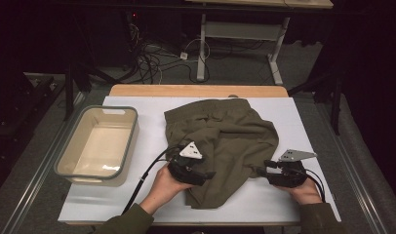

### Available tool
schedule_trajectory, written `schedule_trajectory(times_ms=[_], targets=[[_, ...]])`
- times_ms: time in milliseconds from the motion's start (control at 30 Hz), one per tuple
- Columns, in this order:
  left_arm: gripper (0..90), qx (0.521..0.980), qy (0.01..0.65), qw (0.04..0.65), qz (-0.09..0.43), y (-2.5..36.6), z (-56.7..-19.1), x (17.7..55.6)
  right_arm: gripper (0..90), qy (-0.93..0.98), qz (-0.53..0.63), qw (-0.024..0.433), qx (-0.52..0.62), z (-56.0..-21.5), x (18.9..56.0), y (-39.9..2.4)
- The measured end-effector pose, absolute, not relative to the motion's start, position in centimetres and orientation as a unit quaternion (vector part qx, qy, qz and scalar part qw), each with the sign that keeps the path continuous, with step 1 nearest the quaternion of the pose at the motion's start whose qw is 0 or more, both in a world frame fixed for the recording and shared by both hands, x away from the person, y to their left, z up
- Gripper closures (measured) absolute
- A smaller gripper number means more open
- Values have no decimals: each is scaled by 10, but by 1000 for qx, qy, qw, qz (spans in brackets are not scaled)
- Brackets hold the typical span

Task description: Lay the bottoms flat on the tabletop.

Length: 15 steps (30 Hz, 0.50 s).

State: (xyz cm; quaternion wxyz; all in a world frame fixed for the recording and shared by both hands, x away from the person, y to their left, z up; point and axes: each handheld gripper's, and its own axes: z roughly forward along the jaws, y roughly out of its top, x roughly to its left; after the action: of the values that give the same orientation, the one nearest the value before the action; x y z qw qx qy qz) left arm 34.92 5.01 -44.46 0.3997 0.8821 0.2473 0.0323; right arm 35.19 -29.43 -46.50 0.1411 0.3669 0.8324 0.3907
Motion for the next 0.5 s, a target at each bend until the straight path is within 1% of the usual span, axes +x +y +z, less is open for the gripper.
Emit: schedule_trajectory(times_ms=[67,200,400,500], targets=[[333,893,242,378,44,44,-451,347,504,833,391,141,367,-465,352,-294],[344,904,239,350,50,36,-461,346,504,832,391,141,367,-465,352,-294],[498,911,240,328,66,34,-469,346,504,832,391,141,367,-465,352,-295],[638,910,240,332,62,36,-471,347,504,832,391,141,367,-465,352,-295]])
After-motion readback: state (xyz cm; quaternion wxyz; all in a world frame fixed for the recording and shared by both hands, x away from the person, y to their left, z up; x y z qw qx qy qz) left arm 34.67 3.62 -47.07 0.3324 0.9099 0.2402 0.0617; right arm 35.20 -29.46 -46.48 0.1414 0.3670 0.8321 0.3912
